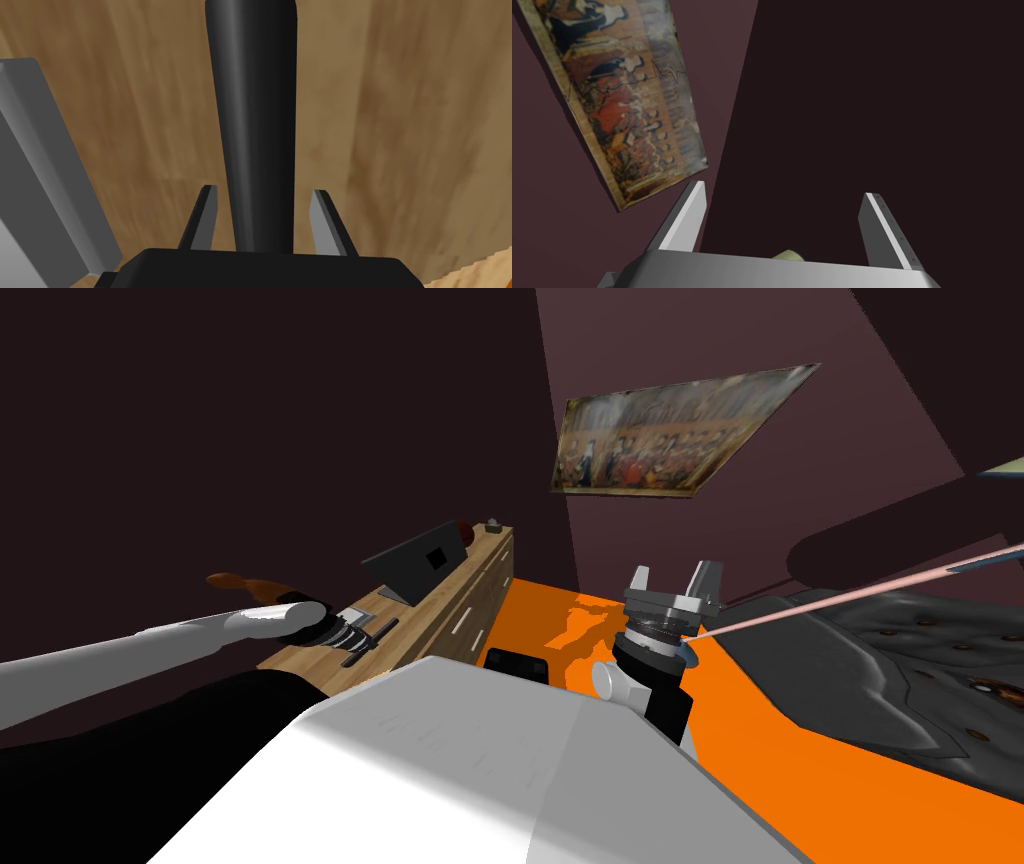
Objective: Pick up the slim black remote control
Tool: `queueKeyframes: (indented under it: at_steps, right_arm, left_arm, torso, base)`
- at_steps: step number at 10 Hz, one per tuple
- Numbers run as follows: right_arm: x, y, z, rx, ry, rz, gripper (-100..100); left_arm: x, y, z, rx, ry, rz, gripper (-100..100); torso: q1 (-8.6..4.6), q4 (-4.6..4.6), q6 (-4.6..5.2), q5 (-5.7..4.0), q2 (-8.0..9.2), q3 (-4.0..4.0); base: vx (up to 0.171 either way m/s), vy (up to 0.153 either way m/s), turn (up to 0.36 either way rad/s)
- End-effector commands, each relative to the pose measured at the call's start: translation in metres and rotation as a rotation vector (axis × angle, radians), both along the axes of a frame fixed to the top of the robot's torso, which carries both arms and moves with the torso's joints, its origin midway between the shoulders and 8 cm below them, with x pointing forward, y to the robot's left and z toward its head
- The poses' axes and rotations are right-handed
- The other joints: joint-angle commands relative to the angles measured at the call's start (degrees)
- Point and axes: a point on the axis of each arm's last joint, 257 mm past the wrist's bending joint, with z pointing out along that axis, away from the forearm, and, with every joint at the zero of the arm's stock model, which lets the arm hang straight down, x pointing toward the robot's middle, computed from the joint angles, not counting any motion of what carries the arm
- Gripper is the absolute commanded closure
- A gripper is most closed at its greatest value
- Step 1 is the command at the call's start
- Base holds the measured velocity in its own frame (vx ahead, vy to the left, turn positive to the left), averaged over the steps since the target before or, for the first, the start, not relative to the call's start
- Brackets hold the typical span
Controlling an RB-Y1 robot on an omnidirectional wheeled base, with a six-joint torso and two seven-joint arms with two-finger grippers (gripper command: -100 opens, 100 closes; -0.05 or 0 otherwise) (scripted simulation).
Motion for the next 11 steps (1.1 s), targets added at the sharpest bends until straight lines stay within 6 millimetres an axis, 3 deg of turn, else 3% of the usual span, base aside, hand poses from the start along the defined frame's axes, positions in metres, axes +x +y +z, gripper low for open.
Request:
queueKeyframes:
  at_steps: [1,4,5,6,11]
  right_arm:
    - [0.0,0.0,0.0,0.0,0.0,0.0,0]
    - [0.0,0.0,0.0,0.0,0.0,0.0,0]
    - [0.0,0.0,0.0,0.0,0.0,0.0,0]
    - [0.0,0.0,0.0,0.0,0.0,0.0,0]
    - [0.0,0.0,0.0,0.0,0.0,0.0,0]
  left_arm:
    - [0.0,0.0,0.0,0.0,0.0,0.0,100]
    - [0.0,0.0,0.0,-0.001,0.0,0.002,100]
    - [0.0,0.0,0.0,-0.001,0.0,0.002,0]
    - [0.008,-0.011,0.002,-0.011,-0.002,-0.021,100]
    - [0.021,-0.029,0.008,-0.021,0.001,-0.058,100]
  torso:
    - [0.0,0.0,0.0,0.0,0.0,0.0]
    - [0.28,-0.03,0.04,0.2,-0.06,-0.05]
    - [0.29,-0.03,0.05,0.21,-0.07,-0.05]
    - [0.29,-0.03,0.05,0.21,-0.07,-0.05]
    - [0.35,-0.06,0.09,0.2,-0.15,-0.1]
  base:
    - [0.0,0.0,0.0]
    - [0.0,0.0,0.0]
    - [0.0,0.0,0.0]
    - [0.018,0.028,0.128]
    - [0.021,0.025,0.07]
